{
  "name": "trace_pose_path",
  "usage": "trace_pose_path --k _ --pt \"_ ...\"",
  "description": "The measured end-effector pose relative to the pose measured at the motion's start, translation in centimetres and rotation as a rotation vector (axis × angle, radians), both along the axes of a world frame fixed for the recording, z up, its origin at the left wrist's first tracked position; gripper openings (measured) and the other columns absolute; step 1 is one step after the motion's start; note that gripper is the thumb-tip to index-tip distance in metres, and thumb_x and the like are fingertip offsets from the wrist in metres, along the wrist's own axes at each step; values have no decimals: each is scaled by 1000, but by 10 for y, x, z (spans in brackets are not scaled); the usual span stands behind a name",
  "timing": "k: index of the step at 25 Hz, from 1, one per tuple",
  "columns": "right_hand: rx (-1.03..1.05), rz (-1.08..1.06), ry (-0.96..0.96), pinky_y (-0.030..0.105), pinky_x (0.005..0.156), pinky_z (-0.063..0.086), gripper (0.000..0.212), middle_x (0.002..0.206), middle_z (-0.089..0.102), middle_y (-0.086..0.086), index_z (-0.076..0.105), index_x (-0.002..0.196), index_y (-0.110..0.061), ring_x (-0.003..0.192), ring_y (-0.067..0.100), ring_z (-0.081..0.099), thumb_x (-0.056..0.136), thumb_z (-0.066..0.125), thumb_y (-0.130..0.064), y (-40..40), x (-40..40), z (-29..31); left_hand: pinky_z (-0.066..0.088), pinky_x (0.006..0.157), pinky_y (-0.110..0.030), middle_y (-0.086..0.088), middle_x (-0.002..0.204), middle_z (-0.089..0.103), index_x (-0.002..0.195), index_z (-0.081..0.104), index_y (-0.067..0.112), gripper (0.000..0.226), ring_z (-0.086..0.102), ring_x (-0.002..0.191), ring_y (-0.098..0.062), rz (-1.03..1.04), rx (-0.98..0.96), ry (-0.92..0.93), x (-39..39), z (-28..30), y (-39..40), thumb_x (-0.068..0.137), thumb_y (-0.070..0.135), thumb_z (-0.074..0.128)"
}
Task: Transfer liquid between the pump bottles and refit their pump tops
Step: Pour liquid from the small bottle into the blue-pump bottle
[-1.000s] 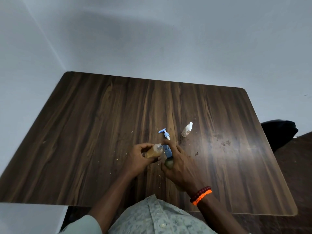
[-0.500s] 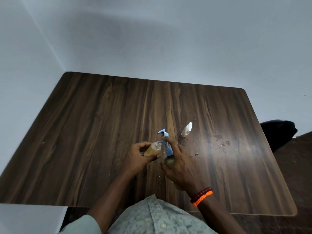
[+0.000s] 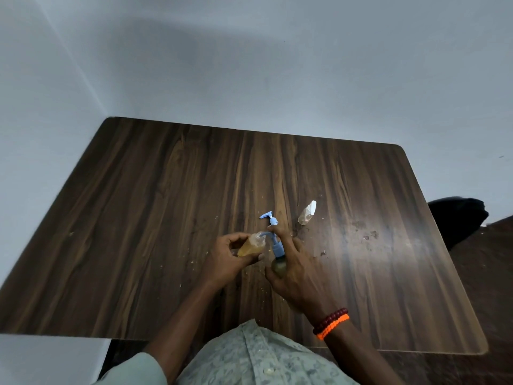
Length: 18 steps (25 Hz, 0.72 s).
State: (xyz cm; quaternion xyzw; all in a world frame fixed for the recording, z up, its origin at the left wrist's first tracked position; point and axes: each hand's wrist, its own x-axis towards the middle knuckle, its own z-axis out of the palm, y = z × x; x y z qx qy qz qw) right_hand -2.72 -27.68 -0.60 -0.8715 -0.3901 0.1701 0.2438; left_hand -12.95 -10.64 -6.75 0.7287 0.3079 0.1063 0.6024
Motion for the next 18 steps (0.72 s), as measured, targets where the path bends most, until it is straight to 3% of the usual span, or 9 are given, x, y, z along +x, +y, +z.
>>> trace_pose_path --k 3,6,11,14,18 --pt "-4 -16 -12 39 77 61 68 131 58 -5 22 142 -51 94 18 66 90 66 -49 0 1 -1 62 97 -51 10 109 81 111 79 34 47 75 106 -12 -18 -3 0 -1 1 -2 68 38 96" --pt "-7 -36 -14 33 73 58 70 123 59 -6 22 146 -50 85 14 61 91 65 -52 1 2 -1 63 95 -51 11 107 81 109 79 36 49 76 104 -12 -25 6 -12 -1 3 -3 63 49 92" --pt "-17 4 -28 34 79 59 76 137 55 -5 17 150 -50 97 19 66 92 66 -48 1 0 0 62 96 -51 9 109 80 113 78 32 59 74 106 -12 -28 0 -17 1 5 0 62 59 88" --pt "-9 -15 -30 39 76 60 71 133 58 -5 20 144 -50 92 19 67 90 66 -48 2 1 -1 62 96 -50 11 108 81 112 79 32 57 75 105 -10 -44 2 -5 -1 4 -1 62 55 89" --pt "-29 16 -11 29 76 54 73 138 55 -4 23 153 -44 90 11 57 93 64 -52 2 3 2 62 96 -48 10 109 81 114 79 30 59 74 106 -10 -23 1 -4 -1 3 -1 61 56 90"
